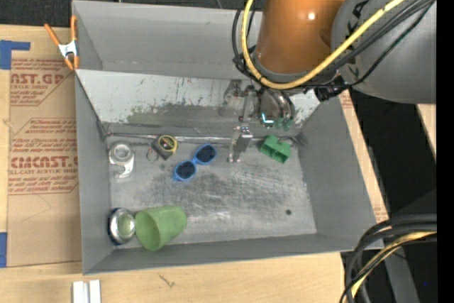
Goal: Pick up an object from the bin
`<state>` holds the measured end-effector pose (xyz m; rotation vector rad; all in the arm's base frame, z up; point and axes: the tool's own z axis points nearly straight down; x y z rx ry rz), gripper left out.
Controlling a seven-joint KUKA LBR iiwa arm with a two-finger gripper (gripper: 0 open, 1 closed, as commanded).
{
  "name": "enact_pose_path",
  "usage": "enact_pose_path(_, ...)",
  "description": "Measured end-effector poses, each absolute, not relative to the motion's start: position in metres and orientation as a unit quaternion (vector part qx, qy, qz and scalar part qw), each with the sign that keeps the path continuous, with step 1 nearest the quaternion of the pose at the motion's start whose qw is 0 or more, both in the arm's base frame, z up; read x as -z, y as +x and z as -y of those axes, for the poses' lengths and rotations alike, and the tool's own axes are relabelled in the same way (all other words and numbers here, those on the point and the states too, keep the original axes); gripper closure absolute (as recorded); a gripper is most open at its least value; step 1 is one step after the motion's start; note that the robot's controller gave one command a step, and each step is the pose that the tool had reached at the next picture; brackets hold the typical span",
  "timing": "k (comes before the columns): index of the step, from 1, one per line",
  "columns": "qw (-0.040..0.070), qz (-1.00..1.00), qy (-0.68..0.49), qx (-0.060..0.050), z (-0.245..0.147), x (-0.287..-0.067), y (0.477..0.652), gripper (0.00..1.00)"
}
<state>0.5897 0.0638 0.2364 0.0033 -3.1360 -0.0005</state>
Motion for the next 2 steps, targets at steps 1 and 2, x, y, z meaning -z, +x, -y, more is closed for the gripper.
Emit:
enact_pose_path(1, -0.004, 1.0, -0.004, 0.001, -0.112, -0.076, 0.572, 0.0)
enact_pose_path(2, -0.004, 0.988, 0.157, 0.001, -0.148, -0.165, 0.578, 0.0)
